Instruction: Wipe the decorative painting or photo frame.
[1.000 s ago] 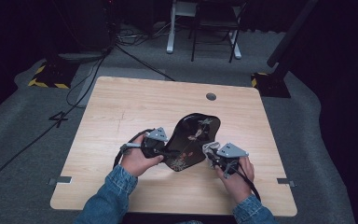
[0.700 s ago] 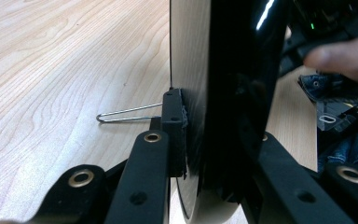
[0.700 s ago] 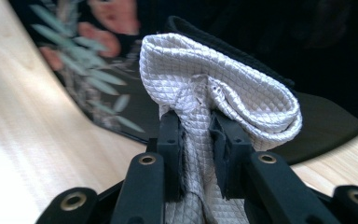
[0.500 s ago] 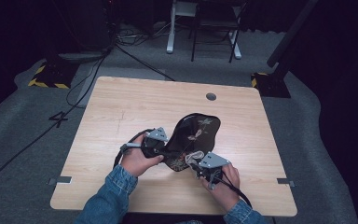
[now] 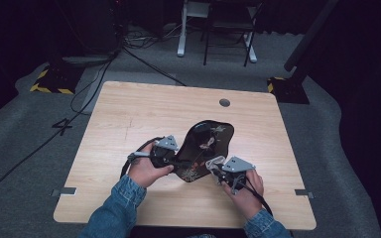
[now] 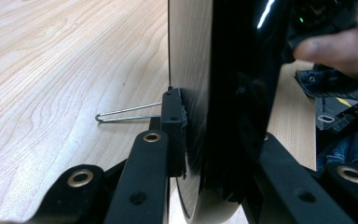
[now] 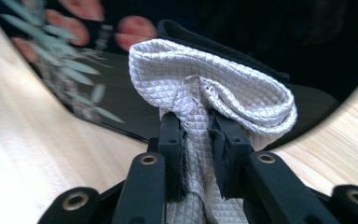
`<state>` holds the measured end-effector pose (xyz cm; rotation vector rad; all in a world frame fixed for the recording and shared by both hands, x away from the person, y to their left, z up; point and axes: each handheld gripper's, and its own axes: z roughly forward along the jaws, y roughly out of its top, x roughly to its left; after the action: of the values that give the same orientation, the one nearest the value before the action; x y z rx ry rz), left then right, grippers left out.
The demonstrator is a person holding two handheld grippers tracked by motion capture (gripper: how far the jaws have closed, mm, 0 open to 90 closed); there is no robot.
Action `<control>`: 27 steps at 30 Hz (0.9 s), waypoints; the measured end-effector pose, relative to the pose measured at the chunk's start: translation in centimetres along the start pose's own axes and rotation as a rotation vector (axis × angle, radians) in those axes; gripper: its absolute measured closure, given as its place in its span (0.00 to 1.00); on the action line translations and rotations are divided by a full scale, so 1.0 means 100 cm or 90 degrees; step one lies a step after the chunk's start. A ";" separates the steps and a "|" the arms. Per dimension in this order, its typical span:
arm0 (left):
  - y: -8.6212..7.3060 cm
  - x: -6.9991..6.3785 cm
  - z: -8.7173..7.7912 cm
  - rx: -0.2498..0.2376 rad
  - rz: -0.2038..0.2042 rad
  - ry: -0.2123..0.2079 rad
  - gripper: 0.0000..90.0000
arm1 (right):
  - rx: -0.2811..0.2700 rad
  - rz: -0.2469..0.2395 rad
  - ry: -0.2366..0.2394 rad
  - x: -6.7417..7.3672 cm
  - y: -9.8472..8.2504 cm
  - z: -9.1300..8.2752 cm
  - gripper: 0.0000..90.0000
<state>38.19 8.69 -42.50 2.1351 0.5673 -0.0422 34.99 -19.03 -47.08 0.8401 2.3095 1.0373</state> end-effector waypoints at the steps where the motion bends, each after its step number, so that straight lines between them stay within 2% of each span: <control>1: 0.000 0.000 0.000 0.000 0.000 0.000 0.87 | 0.000 0.002 -0.003 -0.002 -0.001 0.000 0.83; 7: 0.000 0.000 0.000 -0.001 -0.002 -0.001 0.87 | 0.001 0.024 -0.036 -0.019 -0.005 -0.004 0.83; 11: 0.000 0.000 0.000 0.000 -0.002 0.000 0.87 | 0.002 0.033 -0.040 -0.022 -0.006 -0.005 0.83; 13: 0.000 0.000 0.000 -0.001 -0.003 0.001 0.87 | 0.005 0.023 -0.046 -0.019 -0.005 -0.005 0.83; 17: 0.000 0.000 0.000 0.000 -0.004 0.002 0.87 | 0.005 0.015 -0.034 -0.011 -0.003 -0.002 0.83; 19: 0.000 -0.001 0.001 0.000 -0.005 0.002 0.87 | 0.008 -0.004 -0.015 0.002 -0.001 0.002 0.83; 27: 0.001 -0.001 0.001 0.003 -0.006 0.008 0.88 | 0.014 -0.034 0.026 0.024 0.003 0.009 0.83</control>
<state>38.13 8.54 -42.42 2.1391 0.5850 -0.0363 33.98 -16.76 -47.85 0.7687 2.3686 1.0160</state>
